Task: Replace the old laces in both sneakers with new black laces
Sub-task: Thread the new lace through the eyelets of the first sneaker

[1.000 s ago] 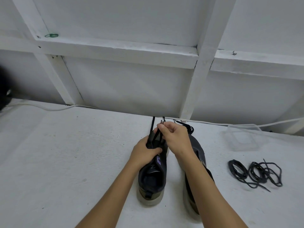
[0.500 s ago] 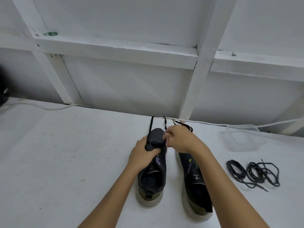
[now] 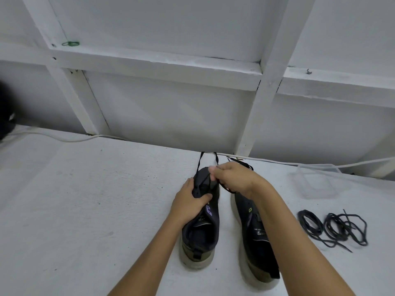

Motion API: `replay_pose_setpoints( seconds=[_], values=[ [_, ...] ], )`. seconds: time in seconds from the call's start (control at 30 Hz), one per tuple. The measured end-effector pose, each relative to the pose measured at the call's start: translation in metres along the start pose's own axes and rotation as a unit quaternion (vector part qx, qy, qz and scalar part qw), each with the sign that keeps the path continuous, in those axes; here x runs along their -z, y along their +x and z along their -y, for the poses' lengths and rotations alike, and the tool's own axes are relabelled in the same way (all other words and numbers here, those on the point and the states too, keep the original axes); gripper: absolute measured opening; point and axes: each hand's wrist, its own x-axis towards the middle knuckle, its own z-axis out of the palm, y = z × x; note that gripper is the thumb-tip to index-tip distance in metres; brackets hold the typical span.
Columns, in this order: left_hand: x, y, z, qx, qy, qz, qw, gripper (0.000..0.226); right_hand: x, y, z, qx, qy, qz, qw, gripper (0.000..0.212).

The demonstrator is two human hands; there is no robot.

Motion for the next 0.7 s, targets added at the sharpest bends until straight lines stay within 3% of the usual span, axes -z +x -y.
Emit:
replay_pose_setpoints(
  seconds=[0.1,0.2,0.3,0.37,0.43,0.53,0.63,0.7],
  values=[
    [0.001,0.000,0.001,-0.004,-0.005,0.007,1.000,0.052,0.013,-0.005,0.012,0.068,0.153,-0.010,0.986,0.037],
    [0.000,0.001,0.002,-0.004,-0.012,0.010,1.000,0.058,0.032,-0.013,0.031,0.125,0.218,-0.051,0.967,0.037],
    [0.000,0.000,0.002,-0.005,-0.011,0.010,1.000,0.061,0.033,-0.014,0.041,0.143,0.336,-0.074,0.928,0.038],
    [-0.001,0.001,0.003,-0.006,-0.010,0.008,1.000,0.060,0.021,-0.013,0.043,0.145,0.354,-0.072,0.921,0.036],
    [0.000,0.001,0.003,-0.004,-0.005,0.005,1.000,0.056,0.006,-0.007,0.037,0.137,0.270,-0.126,0.945,0.033],
    [-0.001,0.002,0.002,0.002,0.001,0.001,1.000,0.045,-0.004,0.003,0.024,0.107,0.035,-0.223,0.968,0.034],
    [0.000,0.003,0.002,0.005,0.003,-0.001,1.000,0.041,-0.002,0.006,0.019,-0.027,-0.284,-0.179,0.942,0.028],
    [0.000,0.003,0.001,0.004,0.003,-0.001,1.000,0.042,0.000,0.001,0.020,-0.109,-0.388,-0.112,0.908,0.030]
  ],
)
